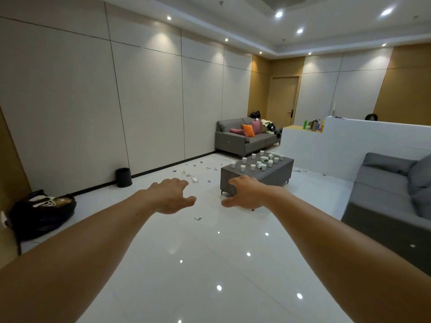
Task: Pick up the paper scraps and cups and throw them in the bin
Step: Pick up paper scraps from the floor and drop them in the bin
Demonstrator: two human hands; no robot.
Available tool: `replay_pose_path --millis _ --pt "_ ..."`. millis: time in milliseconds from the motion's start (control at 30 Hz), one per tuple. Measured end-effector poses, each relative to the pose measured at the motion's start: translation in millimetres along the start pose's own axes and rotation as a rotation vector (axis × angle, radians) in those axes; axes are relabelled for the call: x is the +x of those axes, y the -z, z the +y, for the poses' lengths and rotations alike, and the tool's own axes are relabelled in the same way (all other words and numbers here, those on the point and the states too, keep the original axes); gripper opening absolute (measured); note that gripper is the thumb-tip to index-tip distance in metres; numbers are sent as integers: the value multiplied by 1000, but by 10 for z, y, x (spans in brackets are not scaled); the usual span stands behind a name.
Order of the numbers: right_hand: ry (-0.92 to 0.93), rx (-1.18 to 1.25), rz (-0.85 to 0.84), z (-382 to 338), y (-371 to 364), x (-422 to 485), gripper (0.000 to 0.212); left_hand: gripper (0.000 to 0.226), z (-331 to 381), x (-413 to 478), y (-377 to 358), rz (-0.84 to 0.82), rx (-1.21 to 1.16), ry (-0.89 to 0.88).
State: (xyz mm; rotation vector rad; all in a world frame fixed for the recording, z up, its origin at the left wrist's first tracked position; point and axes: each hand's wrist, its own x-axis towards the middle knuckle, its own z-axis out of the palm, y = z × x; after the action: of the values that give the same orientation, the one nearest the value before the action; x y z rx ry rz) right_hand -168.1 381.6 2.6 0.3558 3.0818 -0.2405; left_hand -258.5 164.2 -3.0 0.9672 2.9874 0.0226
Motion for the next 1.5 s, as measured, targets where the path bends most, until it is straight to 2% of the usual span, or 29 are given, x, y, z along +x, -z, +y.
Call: replay_pose_path --millis 233,700,1100,1500 --pt "16 -30 1 -187 -23 1573 89 71 -697 1372 5 55 -21 -8" --pt "34 -59 -32 -376 22 4380 87 69 -1939 3873 -23 19 -85 -1" --pt "103 -5 -49 -171 -8 7316 87 71 -2984 6417 -110 2 -73 95" --pt "40 11 -99 60 -384 10063 87 72 -3935 9128 -661 -59 -97 42"
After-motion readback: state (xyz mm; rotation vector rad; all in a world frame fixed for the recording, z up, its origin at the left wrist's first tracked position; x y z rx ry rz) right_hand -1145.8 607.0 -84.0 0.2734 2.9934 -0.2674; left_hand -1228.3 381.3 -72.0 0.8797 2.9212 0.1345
